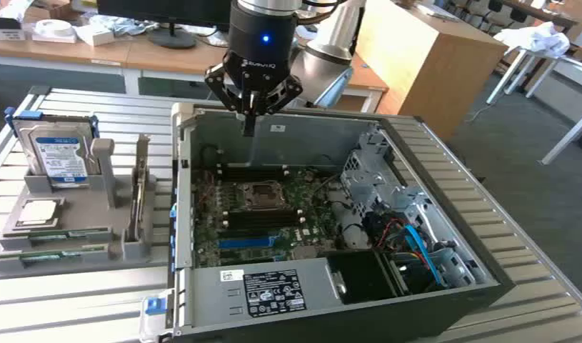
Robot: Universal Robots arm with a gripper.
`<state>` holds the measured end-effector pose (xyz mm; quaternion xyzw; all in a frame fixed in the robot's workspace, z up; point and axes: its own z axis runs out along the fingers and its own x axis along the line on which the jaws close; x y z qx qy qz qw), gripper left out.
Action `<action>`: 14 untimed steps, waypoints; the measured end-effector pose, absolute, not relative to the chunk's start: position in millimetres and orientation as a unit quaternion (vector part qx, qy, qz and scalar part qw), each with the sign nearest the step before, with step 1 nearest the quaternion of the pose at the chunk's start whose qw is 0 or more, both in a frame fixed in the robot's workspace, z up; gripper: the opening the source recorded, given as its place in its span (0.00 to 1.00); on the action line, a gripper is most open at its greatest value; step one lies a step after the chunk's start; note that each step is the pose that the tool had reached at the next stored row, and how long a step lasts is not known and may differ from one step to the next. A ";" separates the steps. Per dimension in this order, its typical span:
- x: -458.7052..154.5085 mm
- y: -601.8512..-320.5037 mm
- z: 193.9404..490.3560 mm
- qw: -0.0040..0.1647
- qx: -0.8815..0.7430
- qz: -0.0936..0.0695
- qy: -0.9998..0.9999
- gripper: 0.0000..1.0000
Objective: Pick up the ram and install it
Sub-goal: 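Reach for the ram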
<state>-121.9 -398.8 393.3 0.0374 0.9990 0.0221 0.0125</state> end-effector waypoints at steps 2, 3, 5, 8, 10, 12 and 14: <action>-121.9 -398.9 393.3 0.012 0.037 0.022 0.999 0.10; -121.9 -398.8 393.3 0.012 0.037 0.022 0.999 0.10; -121.9 -398.8 393.3 0.012 0.037 0.022 0.999 0.10; -121.9 -398.8 393.3 0.012 0.037 0.022 0.999 0.10; -122.3 -398.8 393.3 0.012 0.037 0.022 0.999 0.10; -123.2 -398.8 393.2 0.012 0.037 0.022 0.999 0.10; -125.0 -398.9 393.1 0.012 0.037 0.022 0.999 0.10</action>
